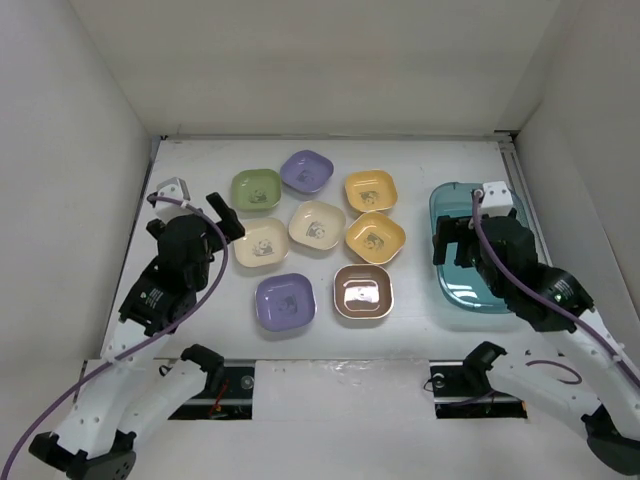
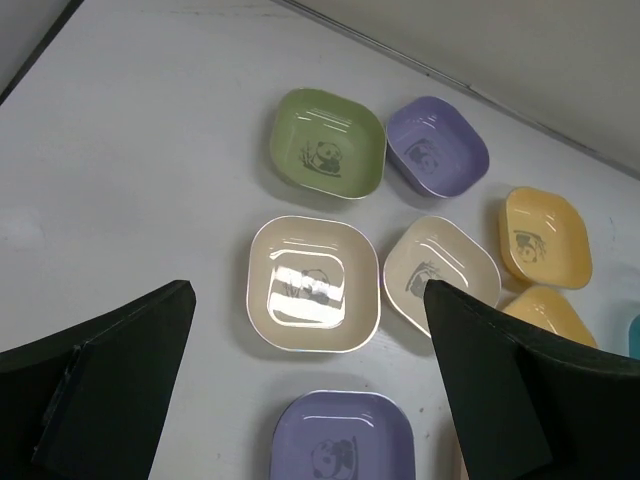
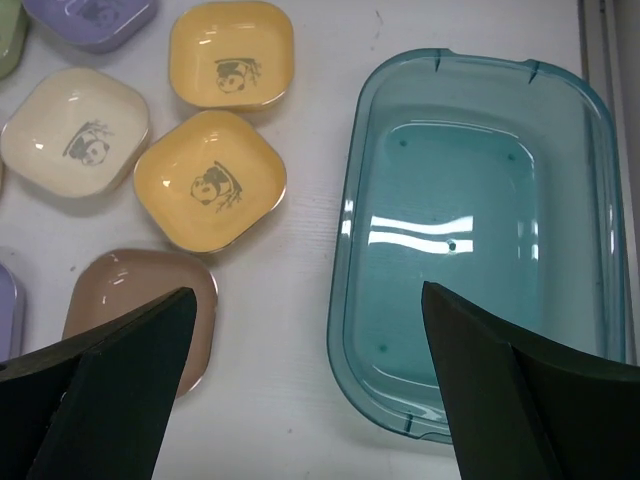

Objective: Place the plates into the plastic bin on the countertop

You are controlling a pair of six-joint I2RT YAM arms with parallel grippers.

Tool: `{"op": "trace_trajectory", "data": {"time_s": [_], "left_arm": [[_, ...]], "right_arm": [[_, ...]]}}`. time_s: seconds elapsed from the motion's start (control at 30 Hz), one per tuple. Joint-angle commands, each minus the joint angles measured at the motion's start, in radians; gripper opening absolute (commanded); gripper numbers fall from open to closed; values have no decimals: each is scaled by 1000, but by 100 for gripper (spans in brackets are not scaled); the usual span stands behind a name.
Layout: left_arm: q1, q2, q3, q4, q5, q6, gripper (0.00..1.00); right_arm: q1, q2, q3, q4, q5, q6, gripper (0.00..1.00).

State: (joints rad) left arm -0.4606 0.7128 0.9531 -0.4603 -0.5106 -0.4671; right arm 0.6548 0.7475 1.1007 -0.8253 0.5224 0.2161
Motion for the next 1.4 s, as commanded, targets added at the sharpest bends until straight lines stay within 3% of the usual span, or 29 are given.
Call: {"op": "trace_trajectory", "data": {"time_s": [0.0,0.13,0.77,1.17,1.37], "left_arm": [[4,24,-7,14,-23,-10,100],[4,33,2,14,-12,-10,100],[4,42,3,14,46,-1,100],[4,42,-7,32,87,18,100],[4,42,-7,32,106,18,100]], "right_arm": [[-6,19,-13,95,-31,14,100],[-6,55,-59,170,-142,23,100],[-26,536,-168,408,-136,259,100],[-55,852,-124,531,-113,482,89],[-64,888,-124,566,-102,519,83]]}}
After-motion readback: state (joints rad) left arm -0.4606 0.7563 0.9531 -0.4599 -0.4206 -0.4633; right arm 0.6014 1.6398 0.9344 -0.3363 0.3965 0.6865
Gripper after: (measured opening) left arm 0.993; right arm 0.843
